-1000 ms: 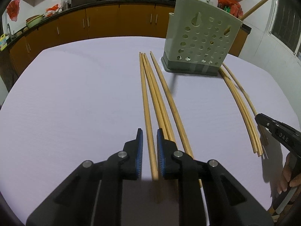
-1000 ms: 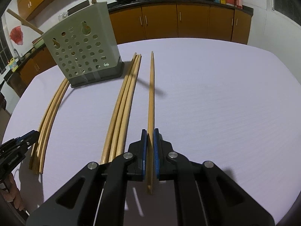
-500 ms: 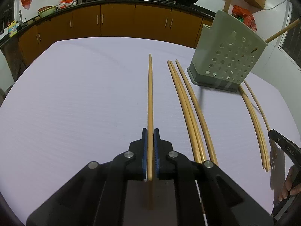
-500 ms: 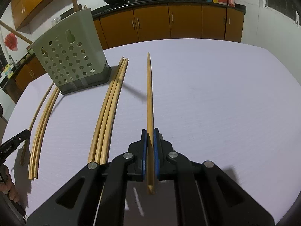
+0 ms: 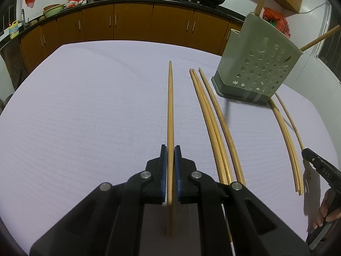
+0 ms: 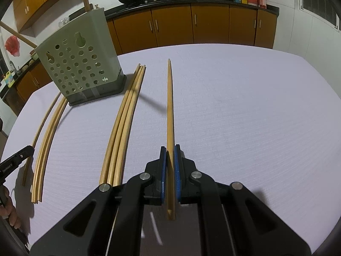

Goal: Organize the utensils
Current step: 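Return the left tool to grasp another chopstick while the right tool grasps one too, then lift the left tool's chopstick upright over the holder while the right tool carries its own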

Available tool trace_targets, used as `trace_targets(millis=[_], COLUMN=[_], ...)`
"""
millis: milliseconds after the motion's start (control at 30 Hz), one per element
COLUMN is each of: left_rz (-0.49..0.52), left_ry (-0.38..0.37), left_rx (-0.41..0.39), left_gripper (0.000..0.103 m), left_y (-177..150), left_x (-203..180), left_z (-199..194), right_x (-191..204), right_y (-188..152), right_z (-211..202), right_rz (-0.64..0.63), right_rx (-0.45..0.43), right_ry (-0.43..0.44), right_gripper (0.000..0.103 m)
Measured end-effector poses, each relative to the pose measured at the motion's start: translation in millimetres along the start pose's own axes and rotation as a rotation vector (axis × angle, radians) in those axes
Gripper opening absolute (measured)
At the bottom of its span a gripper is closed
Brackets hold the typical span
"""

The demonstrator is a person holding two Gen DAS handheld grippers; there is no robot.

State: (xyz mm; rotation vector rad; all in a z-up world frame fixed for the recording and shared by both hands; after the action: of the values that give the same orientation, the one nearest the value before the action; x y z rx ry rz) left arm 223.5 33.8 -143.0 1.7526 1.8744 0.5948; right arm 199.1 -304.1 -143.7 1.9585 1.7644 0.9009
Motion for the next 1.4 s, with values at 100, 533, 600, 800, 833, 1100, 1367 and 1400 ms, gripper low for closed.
trace_targets(millis=[100,533,600,800,833,1100,1367,1400], left_rz=[-0.001,0.005,0.005,0.008,0.010,0.040,0.019,0.018], left_ry=[0.000,0.004,0.004,0.008,0.010,0.009,-0.024,-0.031], left_rx=[0.000,-0.001,-0.001,-0.002,-0.002,0.004,-0.184,-0.214], left_gripper=[0.010,0.011,0.011,0.011,0.011,0.008,0.008,0.008], left_y=[-0.1,0.1,0.1,0.1,0.1,-0.9,38.3,44.8], left_x=[-0.4,-1.6,-1.7,-1.7,-1.6,-3.9,2.3,1.6], left_z=[0.4,2.5,2.6,2.6,2.7,-0.6,-65.1,-74.4], right_x=[-0.3,-1.5,-0.7,-1.4,-1.2,-0.6,11.0,13.2], right_y=[0.1,0.4,0.2,0.7,0.6,4.4,52.3,58.8], right_z=[0.0,-0.6,-0.8,-0.8,-0.7,-10.6,-80.9,-90.2], right_rz=[0.000,0.008,0.007,0.011,0.013,-0.009,-0.059,-0.063], right_rx=[0.000,-0.001,-0.001,-0.002,-0.002,-0.037,-0.279,-0.310], right_ry=[0.000,0.009,0.007,0.012,0.014,0.014,0.014,0.015], right_gripper=[0.009,0.009,0.009,0.009,0.009,0.008,0.008,0.008])
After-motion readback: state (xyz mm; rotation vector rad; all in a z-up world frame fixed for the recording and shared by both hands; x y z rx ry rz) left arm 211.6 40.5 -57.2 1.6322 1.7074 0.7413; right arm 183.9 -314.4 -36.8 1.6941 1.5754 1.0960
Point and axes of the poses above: each gripper's, at about its wrist camera, not at the fingertips, and z roughly the way its jaws point, x to its left, y to its top, the point moved 6 cm from there along z, roughly the way its jaws point, and after that the axes turned 6 degrees about y, right-handed, at the moved point
